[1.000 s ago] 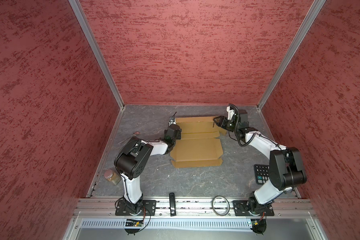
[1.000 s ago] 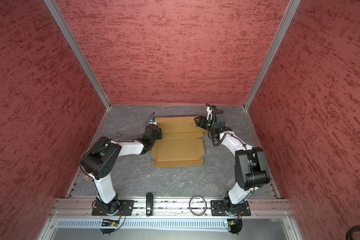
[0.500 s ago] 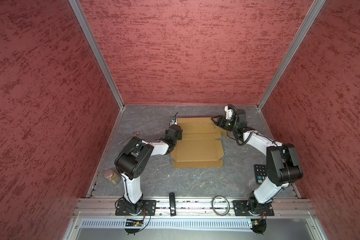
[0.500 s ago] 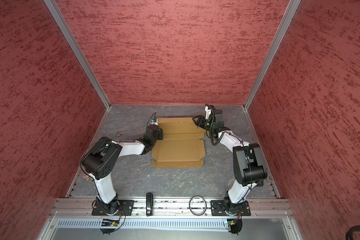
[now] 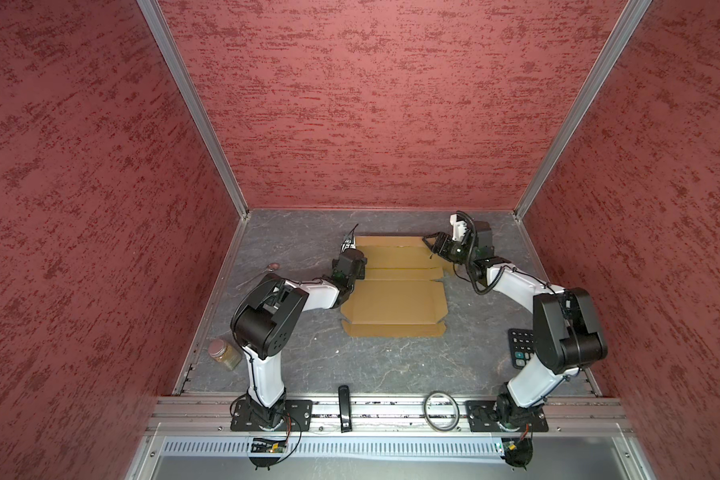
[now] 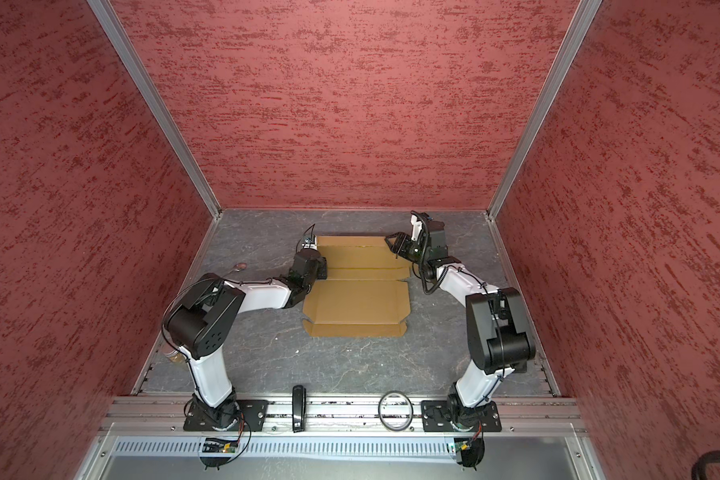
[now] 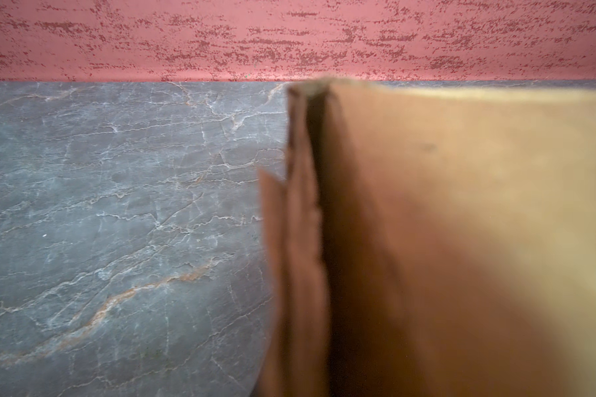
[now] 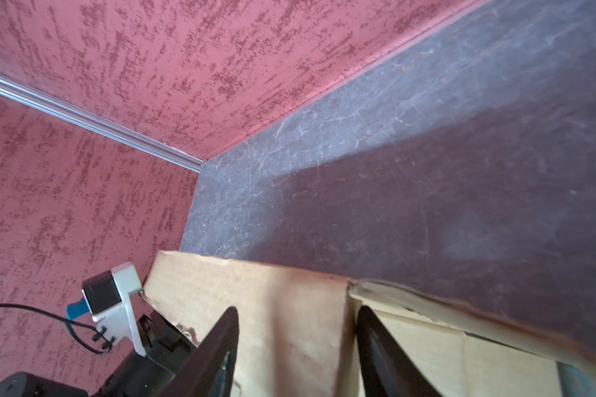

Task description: Fold the paper box

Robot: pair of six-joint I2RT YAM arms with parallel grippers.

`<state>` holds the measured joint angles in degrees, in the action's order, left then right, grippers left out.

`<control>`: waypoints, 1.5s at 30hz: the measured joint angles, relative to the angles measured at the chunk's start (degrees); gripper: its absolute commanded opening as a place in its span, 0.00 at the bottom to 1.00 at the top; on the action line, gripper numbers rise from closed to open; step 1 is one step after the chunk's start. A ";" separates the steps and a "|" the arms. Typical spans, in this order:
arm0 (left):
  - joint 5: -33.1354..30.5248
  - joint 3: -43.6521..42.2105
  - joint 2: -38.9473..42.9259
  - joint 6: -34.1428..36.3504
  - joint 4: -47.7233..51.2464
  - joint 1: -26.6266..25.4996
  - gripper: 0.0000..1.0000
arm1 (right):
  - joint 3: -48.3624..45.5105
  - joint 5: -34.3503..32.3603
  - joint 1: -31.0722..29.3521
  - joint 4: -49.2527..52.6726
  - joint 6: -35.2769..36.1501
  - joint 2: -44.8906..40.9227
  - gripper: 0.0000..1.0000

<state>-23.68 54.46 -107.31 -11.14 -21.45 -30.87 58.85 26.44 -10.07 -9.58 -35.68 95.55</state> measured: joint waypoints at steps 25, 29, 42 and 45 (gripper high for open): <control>-0.81 0.09 -0.07 -0.57 0.20 0.00 0.07 | -6.58 -11.54 0.04 12.66 4.63 -12.52 0.18; -0.81 0.09 -0.07 -0.55 0.20 0.00 0.07 | -7.19 -13.22 0.07 12.90 4.90 -8.96 0.19; -0.81 0.07 -0.07 -0.55 0.20 0.00 0.07 | -8.35 -13.70 0.44 11.32 6.84 -2.86 0.37; -0.79 0.07 -0.07 -0.55 0.20 0.00 0.07 | -8.37 -13.44 0.55 10.82 7.17 -1.68 0.40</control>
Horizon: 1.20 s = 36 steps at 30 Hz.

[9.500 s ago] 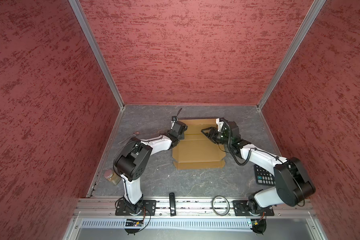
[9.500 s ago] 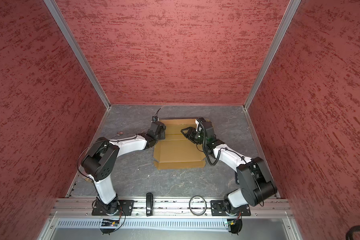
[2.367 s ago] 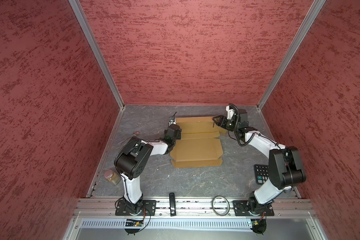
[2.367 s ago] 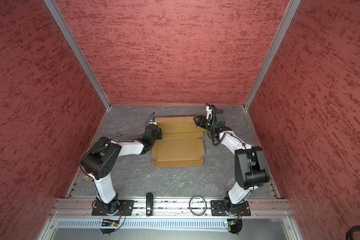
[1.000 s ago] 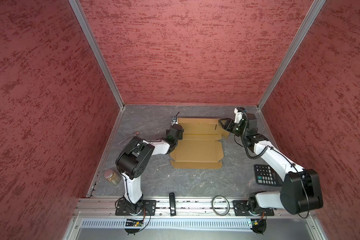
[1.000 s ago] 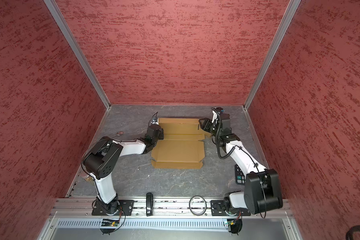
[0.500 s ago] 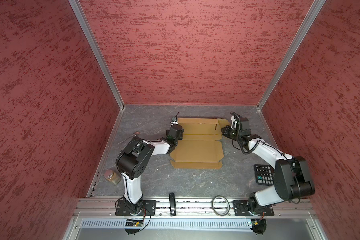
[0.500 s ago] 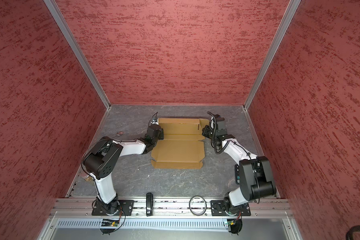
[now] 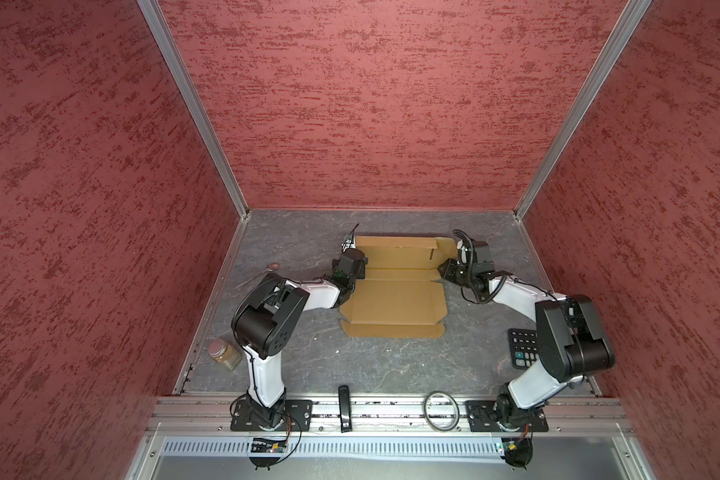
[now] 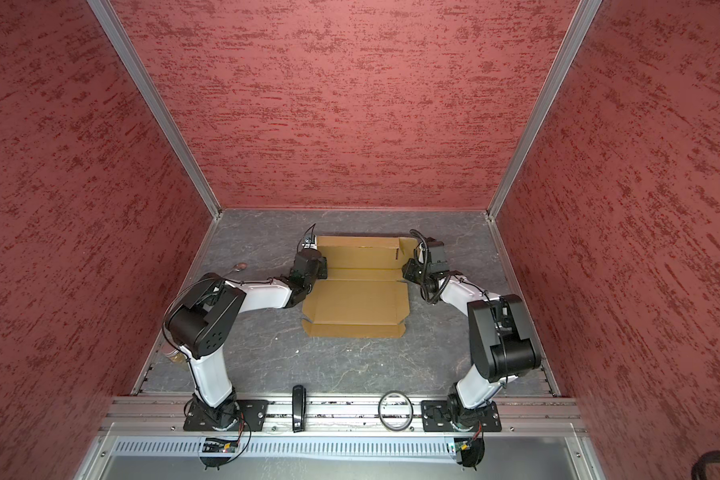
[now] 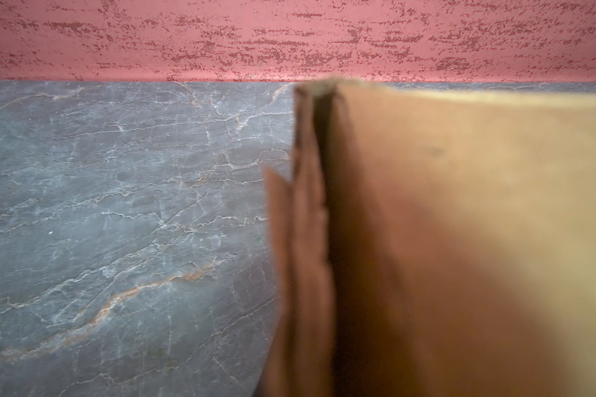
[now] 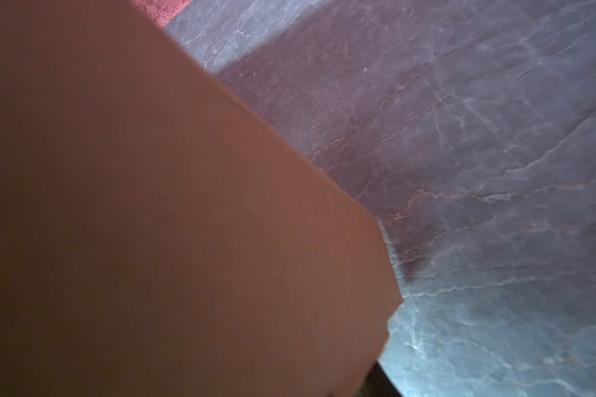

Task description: Fold the paper box

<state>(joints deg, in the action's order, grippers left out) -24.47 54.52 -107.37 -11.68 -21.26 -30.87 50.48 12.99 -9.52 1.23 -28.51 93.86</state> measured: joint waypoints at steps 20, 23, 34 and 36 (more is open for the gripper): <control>-0.17 0.70 -0.11 -0.24 1.14 -0.04 0.06 | -5.29 2.84 -0.02 -2.84 -0.07 -3.34 0.44; -0.28 0.79 -0.13 -0.39 1.33 -0.04 0.06 | -6.19 2.84 -0.26 -2.36 -0.17 -6.67 0.44; -0.68 1.01 -0.28 -0.52 1.51 -0.11 0.06 | -4.13 2.54 -2.95 -0.94 -0.11 -5.77 0.47; -0.68 1.01 -0.31 -0.52 1.49 -0.11 0.06 | -2.91 2.34 -3.19 -0.94 0.09 -4.04 0.48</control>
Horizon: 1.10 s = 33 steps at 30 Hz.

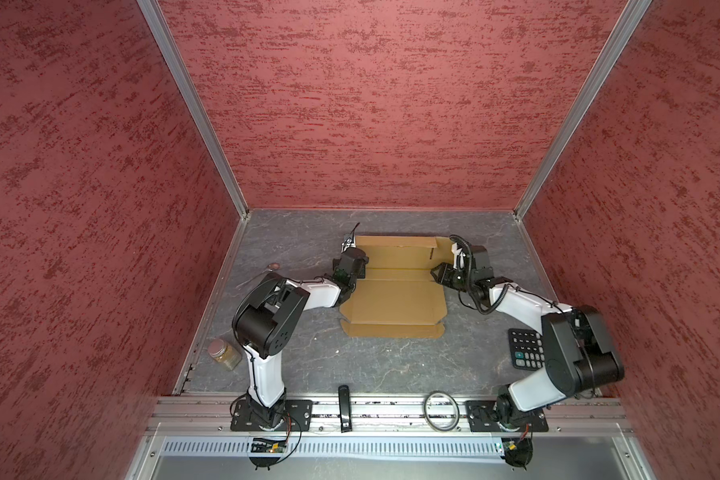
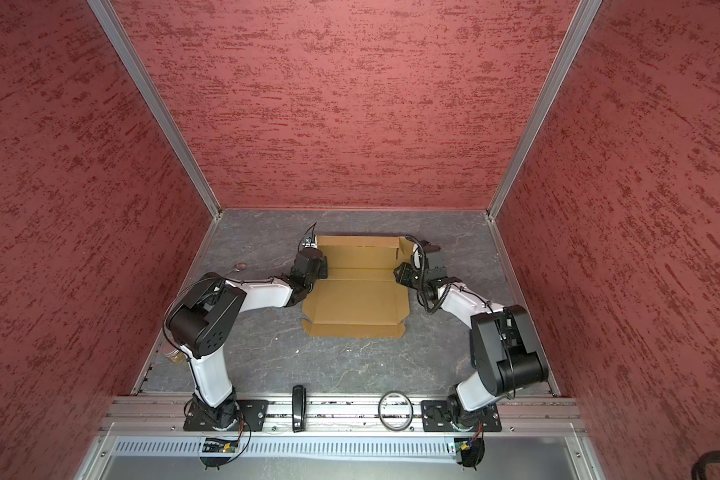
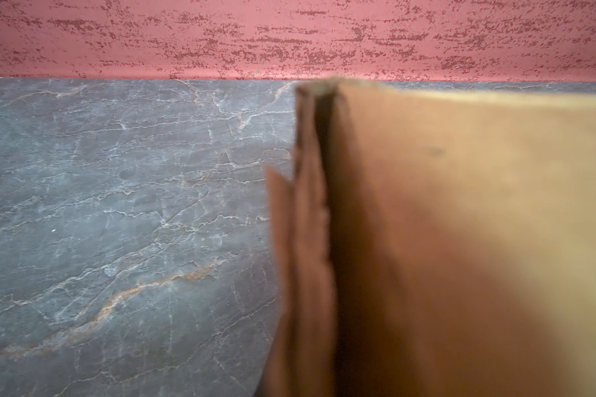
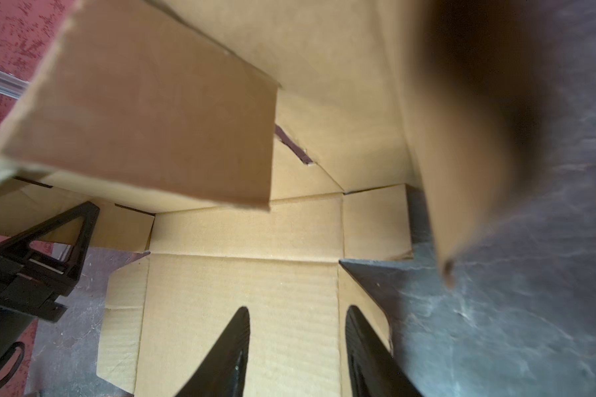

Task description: Fold the paper box

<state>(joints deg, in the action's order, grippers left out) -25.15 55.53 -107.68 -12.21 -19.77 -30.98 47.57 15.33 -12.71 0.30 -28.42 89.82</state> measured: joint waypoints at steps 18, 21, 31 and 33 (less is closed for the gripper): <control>0.02 0.00 -0.04 -0.11 -0.11 0.00 0.05 | 2.40 -4.52 -4.17 2.23 0.98 -1.09 0.49; 0.02 0.00 -0.07 -0.20 -0.15 0.00 0.05 | 2.40 -5.20 -5.64 2.58 0.85 -2.75 0.49; 0.02 0.00 -0.07 -0.42 -0.17 0.02 0.05 | 2.40 -6.60 -6.12 2.58 0.81 1.29 0.51; 0.02 0.00 -0.07 -0.42 -0.17 0.02 0.05 | 2.40 -6.60 -5.84 2.54 0.83 1.99 0.51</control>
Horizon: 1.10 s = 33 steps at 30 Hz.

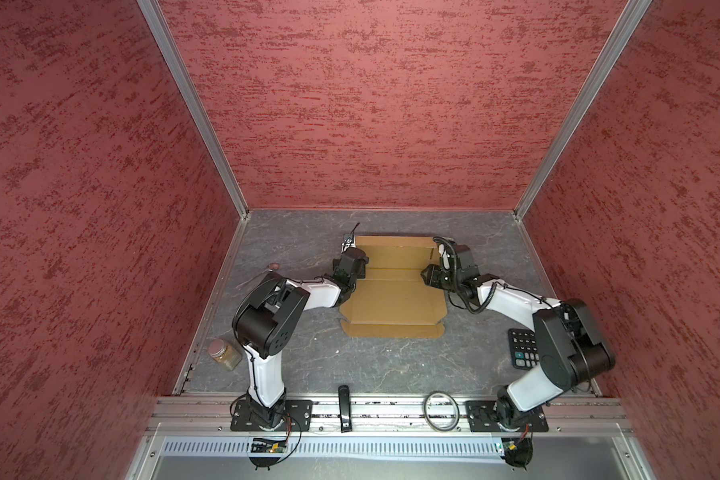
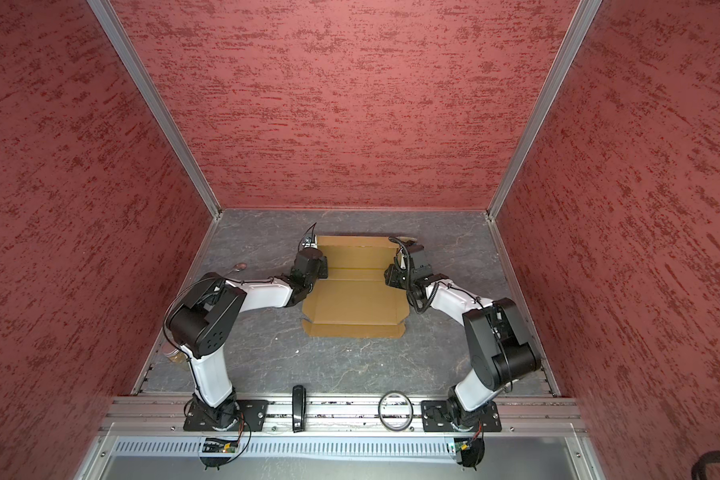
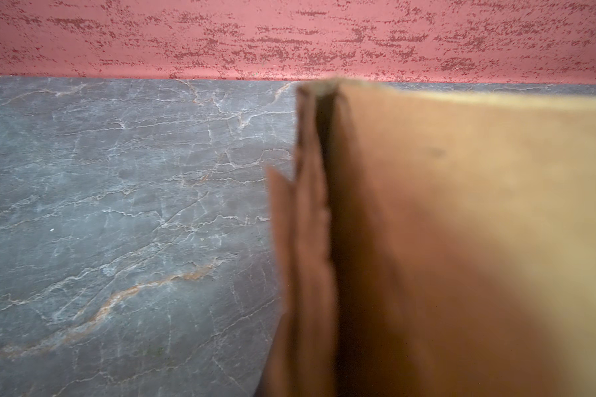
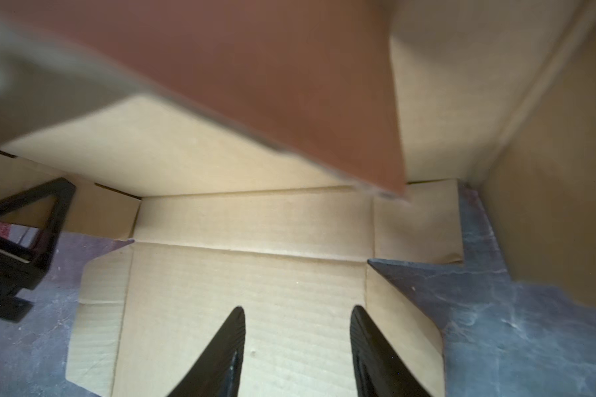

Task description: Fold the paper box

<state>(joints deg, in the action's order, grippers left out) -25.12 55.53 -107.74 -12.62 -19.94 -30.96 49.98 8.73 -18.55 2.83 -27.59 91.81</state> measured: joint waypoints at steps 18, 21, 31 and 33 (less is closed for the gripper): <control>0.20 -0.02 0.00 0.02 -0.11 0.11 0.05 | 0.26 1.51 5.66 -2.69 1.27 6.16 0.55; 0.22 -0.02 0.00 0.02 -0.11 0.11 0.05 | 0.26 1.49 5.70 -2.67 1.46 6.47 0.58; 0.22 -0.02 0.00 0.02 -0.11 0.11 0.05 | 1.42 0.00 5.75 -2.99 2.47 7.32 0.59; 0.22 -0.02 0.00 0.02 -0.11 0.11 0.05 | 1.42 -0.33 5.75 -2.99 2.67 7.43 0.59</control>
<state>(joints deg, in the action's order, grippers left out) -24.91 55.51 -107.74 -12.60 -20.05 -30.85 51.40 8.40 -12.80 -0.16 -24.93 99.24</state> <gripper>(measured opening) 0.065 0.593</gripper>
